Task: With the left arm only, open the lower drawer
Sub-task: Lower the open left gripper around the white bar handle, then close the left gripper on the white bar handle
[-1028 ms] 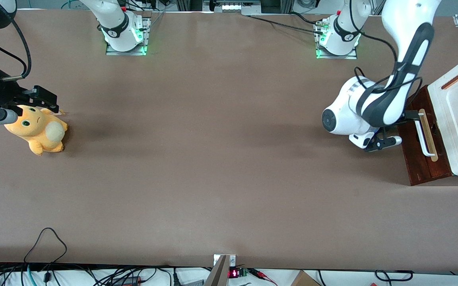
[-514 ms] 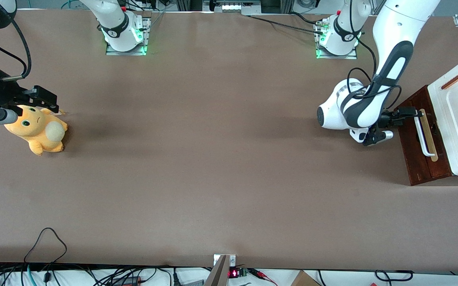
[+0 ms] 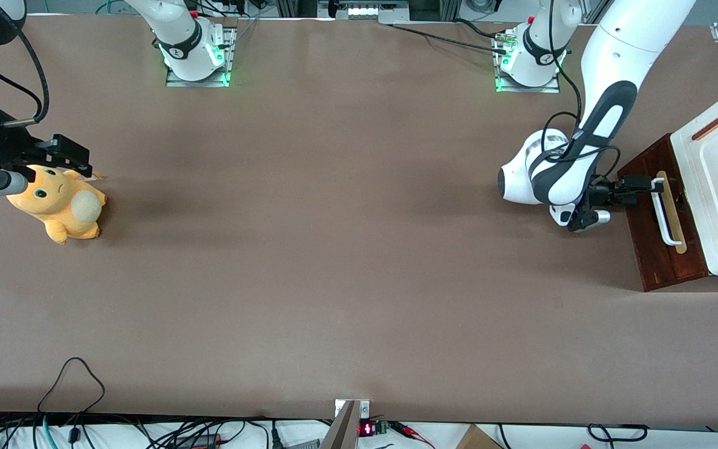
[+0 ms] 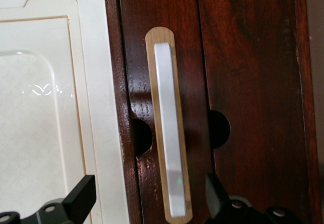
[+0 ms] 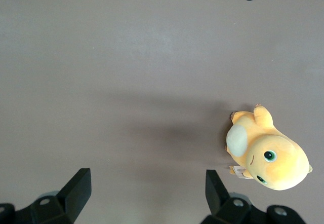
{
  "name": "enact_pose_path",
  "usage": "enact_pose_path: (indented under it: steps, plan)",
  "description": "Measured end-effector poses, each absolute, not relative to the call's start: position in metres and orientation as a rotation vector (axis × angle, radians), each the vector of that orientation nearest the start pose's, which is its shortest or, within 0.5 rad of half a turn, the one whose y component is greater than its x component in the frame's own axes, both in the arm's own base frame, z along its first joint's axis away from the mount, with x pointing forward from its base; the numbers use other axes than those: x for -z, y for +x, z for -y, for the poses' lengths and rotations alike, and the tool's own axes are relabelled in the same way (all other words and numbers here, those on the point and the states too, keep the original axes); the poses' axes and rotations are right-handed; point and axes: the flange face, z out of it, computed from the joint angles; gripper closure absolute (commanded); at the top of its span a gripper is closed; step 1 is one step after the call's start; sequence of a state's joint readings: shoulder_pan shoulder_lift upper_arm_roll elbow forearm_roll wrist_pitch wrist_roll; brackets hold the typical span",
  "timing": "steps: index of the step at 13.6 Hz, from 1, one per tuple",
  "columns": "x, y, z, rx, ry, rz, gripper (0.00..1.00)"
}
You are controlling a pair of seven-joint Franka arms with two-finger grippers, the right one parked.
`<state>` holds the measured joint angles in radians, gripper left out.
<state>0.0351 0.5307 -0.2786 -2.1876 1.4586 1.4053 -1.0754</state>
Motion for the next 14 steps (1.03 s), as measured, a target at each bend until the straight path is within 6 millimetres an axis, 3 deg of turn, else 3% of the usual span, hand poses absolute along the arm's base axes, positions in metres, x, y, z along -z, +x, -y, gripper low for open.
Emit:
enact_pose_path:
  steps: [6,11,14]
  plan:
    - [-0.176,0.526,-0.011,-0.019,-1.646,-0.044,0.08]
    - [-0.164,0.527,-0.018,-0.039,-1.658,-0.05,0.2]
    - [-0.159,0.524,-0.02,-0.05,-1.652,-0.052,0.2]
